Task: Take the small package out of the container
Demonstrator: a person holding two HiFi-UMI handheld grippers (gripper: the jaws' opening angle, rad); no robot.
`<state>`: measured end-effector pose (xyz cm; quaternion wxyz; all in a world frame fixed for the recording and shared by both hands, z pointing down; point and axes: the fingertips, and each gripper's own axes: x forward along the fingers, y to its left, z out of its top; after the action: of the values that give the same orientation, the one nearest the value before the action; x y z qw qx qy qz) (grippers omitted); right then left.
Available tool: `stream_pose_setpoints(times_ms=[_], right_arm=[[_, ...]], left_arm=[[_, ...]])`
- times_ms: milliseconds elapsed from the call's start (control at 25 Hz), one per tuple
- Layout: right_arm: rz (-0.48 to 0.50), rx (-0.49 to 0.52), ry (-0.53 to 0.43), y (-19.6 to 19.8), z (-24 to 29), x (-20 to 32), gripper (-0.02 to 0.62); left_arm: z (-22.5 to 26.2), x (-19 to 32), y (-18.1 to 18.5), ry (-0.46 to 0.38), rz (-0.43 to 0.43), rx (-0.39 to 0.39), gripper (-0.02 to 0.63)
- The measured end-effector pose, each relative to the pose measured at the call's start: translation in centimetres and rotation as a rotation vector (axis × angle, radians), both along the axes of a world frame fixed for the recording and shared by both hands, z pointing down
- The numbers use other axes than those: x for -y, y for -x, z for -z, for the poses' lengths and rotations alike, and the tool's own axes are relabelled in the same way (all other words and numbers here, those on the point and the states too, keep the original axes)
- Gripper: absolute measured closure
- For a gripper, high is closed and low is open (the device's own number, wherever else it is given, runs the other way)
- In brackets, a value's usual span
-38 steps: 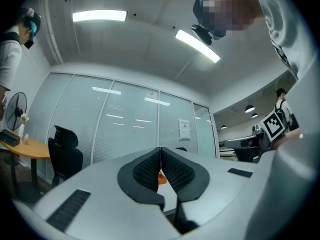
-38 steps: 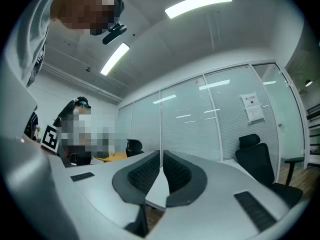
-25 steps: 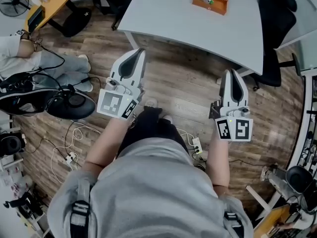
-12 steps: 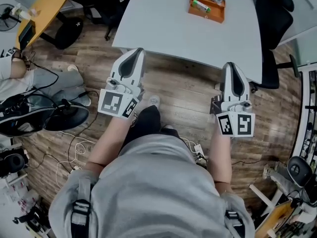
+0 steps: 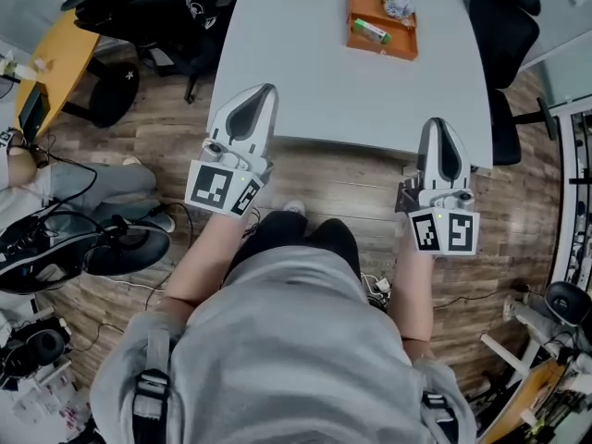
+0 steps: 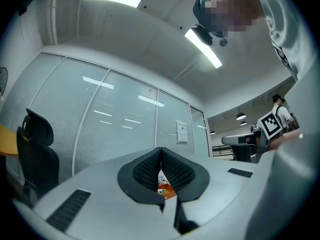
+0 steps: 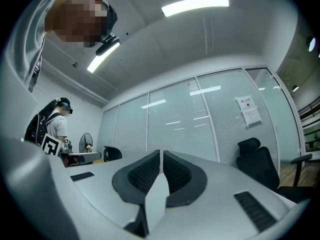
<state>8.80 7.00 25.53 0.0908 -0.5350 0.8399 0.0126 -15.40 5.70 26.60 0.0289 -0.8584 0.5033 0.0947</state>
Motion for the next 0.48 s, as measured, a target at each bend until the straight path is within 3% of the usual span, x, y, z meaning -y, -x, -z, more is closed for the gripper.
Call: stream_pose_setpoints(times_ms=[480], right_arm=[[0.019,0.006,0.023,0.8,-1.5,7.7,0.542]], left_arm=[[-1.3,7.2,0.8,0.024,0.019,-0.005,0.586]])
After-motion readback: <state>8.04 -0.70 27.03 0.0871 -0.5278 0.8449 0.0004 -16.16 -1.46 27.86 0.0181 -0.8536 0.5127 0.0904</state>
